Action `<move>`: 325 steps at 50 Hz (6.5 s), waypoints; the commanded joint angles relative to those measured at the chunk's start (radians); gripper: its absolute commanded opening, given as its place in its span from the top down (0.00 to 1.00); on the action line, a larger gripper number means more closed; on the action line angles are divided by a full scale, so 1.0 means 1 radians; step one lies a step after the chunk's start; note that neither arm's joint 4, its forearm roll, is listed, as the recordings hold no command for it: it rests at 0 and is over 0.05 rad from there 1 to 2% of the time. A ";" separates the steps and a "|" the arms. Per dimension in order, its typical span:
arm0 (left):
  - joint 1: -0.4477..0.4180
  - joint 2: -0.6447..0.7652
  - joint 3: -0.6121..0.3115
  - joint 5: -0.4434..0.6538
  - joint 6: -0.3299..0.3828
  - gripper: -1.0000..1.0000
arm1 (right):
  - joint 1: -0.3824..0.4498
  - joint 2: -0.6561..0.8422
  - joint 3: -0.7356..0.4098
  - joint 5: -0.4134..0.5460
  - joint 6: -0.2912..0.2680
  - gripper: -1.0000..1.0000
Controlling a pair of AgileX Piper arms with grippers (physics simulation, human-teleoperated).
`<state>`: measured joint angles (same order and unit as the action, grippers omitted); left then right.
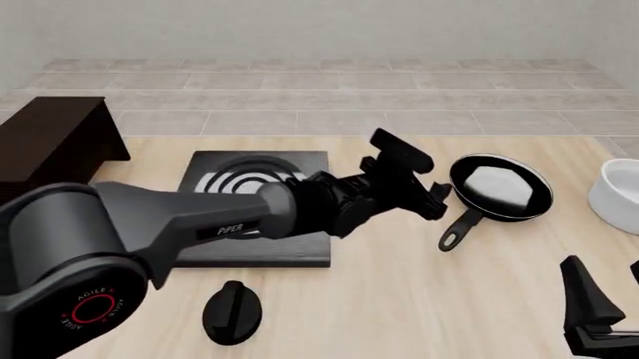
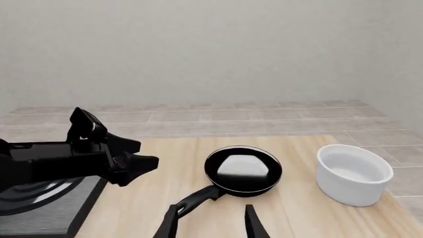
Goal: Put the frying pan on top of the cabinet.
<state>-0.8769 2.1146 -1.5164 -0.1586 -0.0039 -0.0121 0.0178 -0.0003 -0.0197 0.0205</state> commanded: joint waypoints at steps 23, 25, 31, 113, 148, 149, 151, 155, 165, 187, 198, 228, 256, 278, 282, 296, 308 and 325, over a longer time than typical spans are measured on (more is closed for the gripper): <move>-0.056 0.038 -0.043 0.018 -0.024 0.00 | 0.001 0.001 0.000 0.001 -0.001 0.00; -0.060 0.036 -0.048 0.024 -0.028 0.00 | 0.001 0.001 0.000 0.000 0.000 0.00; -0.072 0.034 -0.051 0.027 -0.027 0.00 | 0.000 -0.002 0.000 0.003 0.002 0.00; -0.099 0.201 -0.161 0.033 -0.017 0.00 | -0.009 0.011 0.000 -0.010 0.022 0.00; -0.088 0.272 -0.228 0.045 -0.016 0.00 | -0.013 0.022 0.000 -0.021 0.033 0.00; -0.092 0.271 -0.228 0.046 -0.020 0.00 | -0.013 0.023 0.000 -0.022 0.034 0.00; -0.092 0.271 -0.229 0.045 -0.018 0.00 | -0.013 0.026 0.000 -0.023 0.034 0.00; -0.093 0.275 -0.234 0.044 -0.013 0.00 | -0.013 0.033 0.000 -0.031 0.035 0.00; -0.086 0.297 -0.254 0.050 -0.017 0.00 | -0.015 0.047 0.000 -0.044 0.038 0.00; -0.072 0.325 -0.286 0.058 -0.030 0.00 | -0.017 0.035 -0.001 -0.030 0.041 0.00; -0.075 0.347 -0.307 0.059 -0.045 0.00 | -0.019 0.041 0.000 -0.036 0.045 0.00; -0.081 0.385 -0.362 0.079 -0.068 0.00 | -0.020 0.066 0.000 -0.059 0.051 0.00; -0.094 0.441 -0.444 0.133 -0.074 0.00 | -0.027 0.059 0.000 -0.054 0.063 0.00; -0.079 0.447 -0.448 0.139 -0.078 1.00 | -0.028 0.076 0.000 -0.071 0.067 0.00; -0.082 0.438 -0.438 0.132 -0.073 1.00 | -0.028 0.077 0.000 -0.073 0.067 0.00; -0.066 0.421 -0.419 0.124 -0.051 1.00 | -0.028 0.079 0.000 -0.074 0.065 0.00; -0.046 0.345 -0.336 0.071 -0.027 1.00 | -0.026 0.076 0.000 -0.070 0.061 0.00; 0.019 0.176 -0.212 0.024 -0.007 1.00 | -0.022 0.075 0.000 -0.069 0.055 0.00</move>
<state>-0.8924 2.3996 -1.7724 -0.0966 -0.0264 -0.0364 0.0917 -0.0003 -0.0878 0.0790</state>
